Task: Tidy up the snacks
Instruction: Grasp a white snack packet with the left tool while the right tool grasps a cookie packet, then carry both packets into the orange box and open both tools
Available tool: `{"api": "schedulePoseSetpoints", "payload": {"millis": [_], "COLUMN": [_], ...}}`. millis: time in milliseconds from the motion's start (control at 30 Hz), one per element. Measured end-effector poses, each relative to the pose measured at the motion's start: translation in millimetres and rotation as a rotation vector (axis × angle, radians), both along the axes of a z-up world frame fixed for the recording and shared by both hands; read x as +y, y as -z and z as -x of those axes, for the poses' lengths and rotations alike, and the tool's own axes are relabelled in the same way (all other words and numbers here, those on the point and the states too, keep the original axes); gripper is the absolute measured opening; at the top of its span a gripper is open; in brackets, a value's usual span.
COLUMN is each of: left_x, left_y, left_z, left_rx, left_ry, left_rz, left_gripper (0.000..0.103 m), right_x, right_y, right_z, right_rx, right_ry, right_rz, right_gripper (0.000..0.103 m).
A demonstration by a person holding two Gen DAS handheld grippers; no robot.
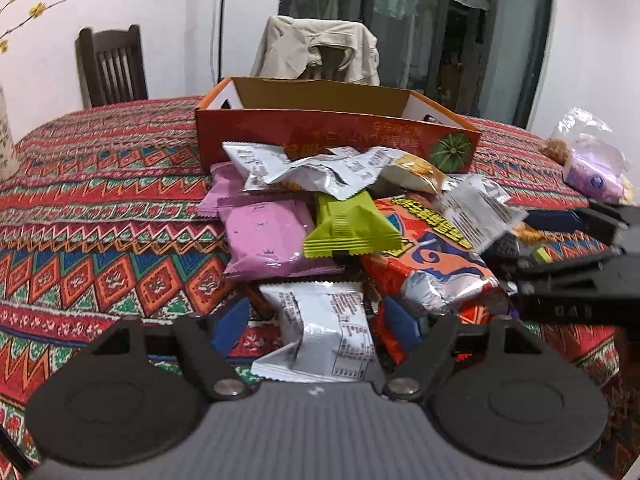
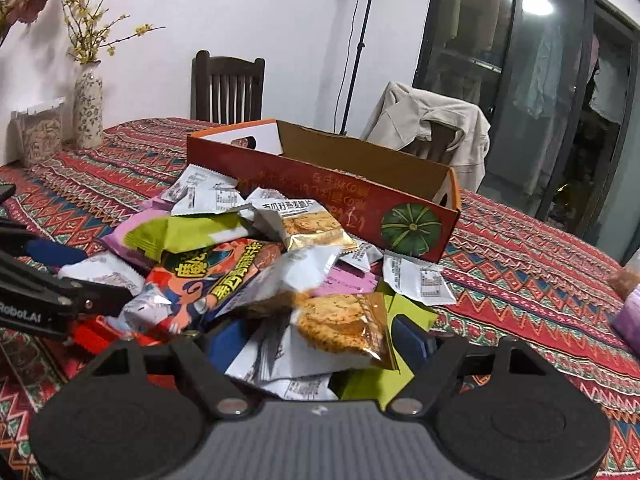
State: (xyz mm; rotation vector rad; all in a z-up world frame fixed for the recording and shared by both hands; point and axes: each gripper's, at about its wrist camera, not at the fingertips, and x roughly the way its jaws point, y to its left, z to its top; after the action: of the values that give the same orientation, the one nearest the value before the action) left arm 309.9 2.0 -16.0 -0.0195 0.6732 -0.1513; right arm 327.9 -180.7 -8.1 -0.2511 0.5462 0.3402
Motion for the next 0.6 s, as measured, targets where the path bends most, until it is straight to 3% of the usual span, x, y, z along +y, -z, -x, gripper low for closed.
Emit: {"api": "schedulePoseSetpoints", "payload": {"millis": [67, 100, 200, 467, 600], "left_x": [-3, -4, -7, 0, 2], "left_y": [0, -1, -3, -29, -46], "left_z": [2, 4, 13, 53, 52], "left_rx": [0.003, 0.001, -0.023, -0.091, -0.136], "left_ry": [0.033, 0.030, 0.012, 0.012, 0.001], "left_rz": [0.010, 0.005, -0.018, 0.015, 0.023], "left_gripper": [0.047, 0.045, 0.039, 0.039, 0.039], "right_x": [-4, -6, -14, -47, -62], "right_y": [0, -1, -2, -8, -15], "right_z": [-6, -7, -5, 39, 55], "right_rx": [0.017, 0.025, 0.034, 0.018, 0.009], "right_ry": [-0.006, -0.009, -0.001, 0.036, 0.047], "right_rz": [-0.024, -0.037, -0.065, -0.111, -0.145], "right_gripper": [0.071, 0.065, 0.062, 0.061, 0.061]}}
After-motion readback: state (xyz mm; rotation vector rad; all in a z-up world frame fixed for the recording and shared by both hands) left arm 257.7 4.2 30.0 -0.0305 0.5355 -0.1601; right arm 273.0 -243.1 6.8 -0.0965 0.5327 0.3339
